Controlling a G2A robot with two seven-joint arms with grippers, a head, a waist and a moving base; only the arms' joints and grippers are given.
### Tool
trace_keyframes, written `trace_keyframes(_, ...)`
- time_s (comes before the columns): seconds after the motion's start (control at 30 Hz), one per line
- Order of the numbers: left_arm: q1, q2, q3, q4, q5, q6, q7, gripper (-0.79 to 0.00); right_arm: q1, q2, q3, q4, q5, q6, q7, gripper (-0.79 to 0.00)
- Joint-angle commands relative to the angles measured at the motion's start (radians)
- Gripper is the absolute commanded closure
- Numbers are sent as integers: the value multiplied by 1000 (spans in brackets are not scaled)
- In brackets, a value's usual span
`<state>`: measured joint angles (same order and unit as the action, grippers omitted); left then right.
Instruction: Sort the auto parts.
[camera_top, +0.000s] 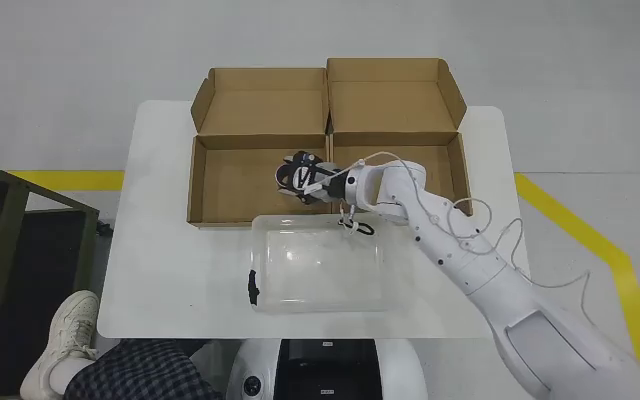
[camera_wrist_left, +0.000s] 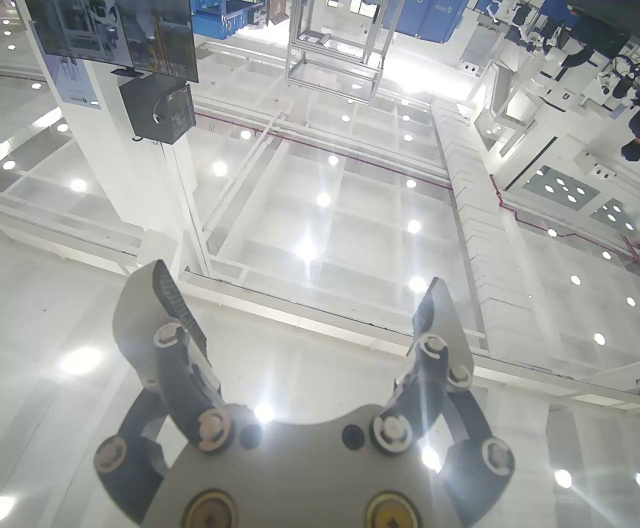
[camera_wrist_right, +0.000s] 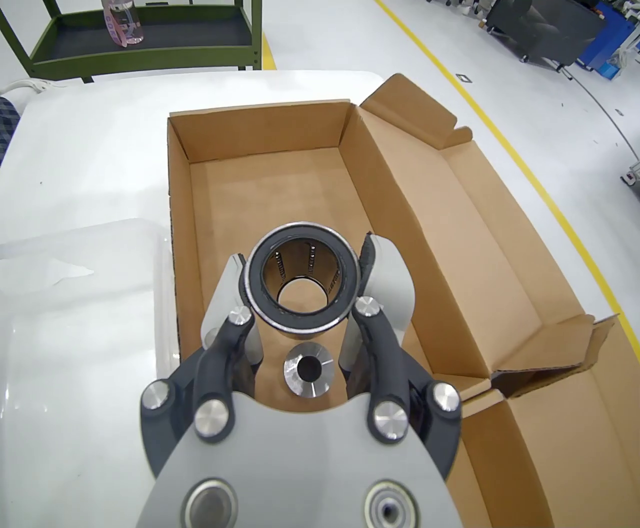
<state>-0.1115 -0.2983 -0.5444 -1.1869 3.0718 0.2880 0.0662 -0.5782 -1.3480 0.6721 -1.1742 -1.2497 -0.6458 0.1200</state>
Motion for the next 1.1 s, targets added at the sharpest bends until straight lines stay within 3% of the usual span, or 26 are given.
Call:
trace_keyframes(0.0, 0, 0, 0, 0, 0, 0, 0, -785, 10, -9, -11, 22, 2, -1, 0, 0)
trace_keyframes(0.53, 0, 0, 0, 0, 0, 0, 0, -785, 67, -75, -73, 163, -3, -13, -7, 0)
trace_keyframes(0.77, 0, 0, 0, 0, 0, 0, 0, -785, 83, -95, -85, 202, -13, -22, 5, -68)
trace_keyframes(0.83, 0, 0, 0, 0, 0, 0, 0, -785, 85, -101, -86, 215, -6, -23, 10, -135)
trace_keyframes(1.07, 0, 0, 0, 0, 0, 0, 0, -785, 95, -121, -94, 249, -7, -25, 21, -188)
